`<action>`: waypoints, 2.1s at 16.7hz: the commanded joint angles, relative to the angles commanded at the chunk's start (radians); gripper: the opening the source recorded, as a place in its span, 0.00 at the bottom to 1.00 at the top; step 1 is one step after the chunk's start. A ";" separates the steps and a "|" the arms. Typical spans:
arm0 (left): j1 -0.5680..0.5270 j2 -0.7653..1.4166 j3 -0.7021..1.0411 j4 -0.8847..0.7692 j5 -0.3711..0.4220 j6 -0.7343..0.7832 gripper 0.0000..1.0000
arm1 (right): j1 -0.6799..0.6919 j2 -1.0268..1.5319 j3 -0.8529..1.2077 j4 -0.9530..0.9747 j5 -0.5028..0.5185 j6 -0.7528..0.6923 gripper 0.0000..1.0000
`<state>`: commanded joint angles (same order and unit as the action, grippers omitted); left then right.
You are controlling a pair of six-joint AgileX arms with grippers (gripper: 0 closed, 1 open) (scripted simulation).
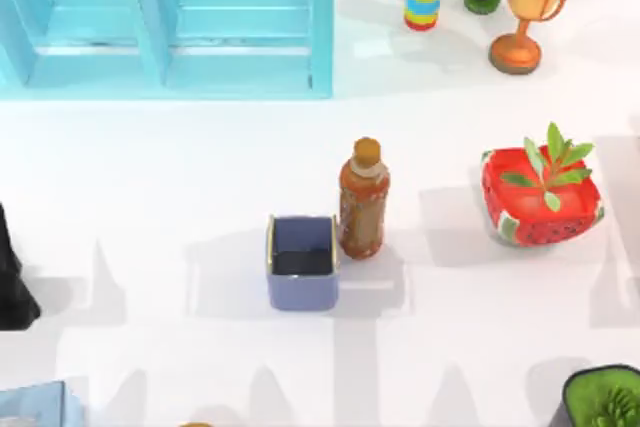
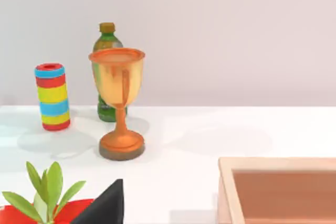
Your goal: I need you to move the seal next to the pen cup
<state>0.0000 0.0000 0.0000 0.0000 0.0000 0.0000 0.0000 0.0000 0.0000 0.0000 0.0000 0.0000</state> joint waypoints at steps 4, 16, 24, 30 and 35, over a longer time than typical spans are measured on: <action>0.003 0.031 0.025 -0.024 0.000 0.003 1.00 | 0.000 0.000 0.000 0.000 0.000 0.000 1.00; 0.071 0.856 0.707 -0.645 0.001 0.082 1.00 | 0.000 0.000 0.000 0.000 0.000 0.000 1.00; 0.121 1.457 1.205 -1.097 0.000 0.140 1.00 | 0.000 0.000 0.000 0.000 0.000 0.000 1.00; 0.139 1.685 1.391 -1.268 0.000 0.161 1.00 | 0.000 0.000 0.000 0.000 0.000 0.000 1.00; 0.140 1.696 1.400 -1.276 0.000 0.162 1.00 | 0.000 0.000 0.000 0.000 0.000 0.000 1.00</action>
<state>0.1404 1.6956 1.4005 -1.2763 0.0004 0.1624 0.0000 0.0000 0.0000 0.0000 0.0000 0.0000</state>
